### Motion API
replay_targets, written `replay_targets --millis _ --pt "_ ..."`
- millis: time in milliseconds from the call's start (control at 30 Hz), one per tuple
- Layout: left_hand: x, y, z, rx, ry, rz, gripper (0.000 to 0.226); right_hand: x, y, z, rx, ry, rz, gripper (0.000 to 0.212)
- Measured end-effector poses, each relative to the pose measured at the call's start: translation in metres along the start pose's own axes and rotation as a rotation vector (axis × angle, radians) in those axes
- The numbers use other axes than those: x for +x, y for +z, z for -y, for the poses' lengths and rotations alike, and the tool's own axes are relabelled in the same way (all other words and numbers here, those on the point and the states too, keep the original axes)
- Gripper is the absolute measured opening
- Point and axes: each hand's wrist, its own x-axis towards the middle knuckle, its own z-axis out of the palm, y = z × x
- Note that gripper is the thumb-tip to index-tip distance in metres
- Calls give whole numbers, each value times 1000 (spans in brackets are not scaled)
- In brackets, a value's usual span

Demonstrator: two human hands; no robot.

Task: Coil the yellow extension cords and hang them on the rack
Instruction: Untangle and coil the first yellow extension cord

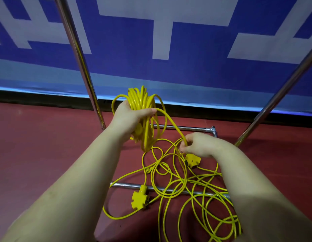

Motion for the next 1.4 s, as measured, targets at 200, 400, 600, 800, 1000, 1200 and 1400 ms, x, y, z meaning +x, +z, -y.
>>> replay_targets --millis 200,400,600,800,1000,1200,1400 --pt "-5 -1 -11 100 28 0 22 -13 -24 11 877 -111 -67 10" --pt "-20 11 -14 257 2 109 21 -20 -37 18 1389 -94 -221 13" --pt "-42 25 -9 24 -115 246 29 -14 -27 32 1627 -28 -215 10" --pt "-42 27 -1 -18 -151 203 47 -12 -28 43 1785 -32 -237 18" --pt "-39 29 3 -86 -202 264 37 -5 -23 46 1780 -27 -368 12" --pt "-40 41 7 -122 -219 358 20 -7 -27 50 1749 -69 -494 17" --pt "-33 44 3 -224 -194 145 11 -13 -23 41 997 -5 -264 36"
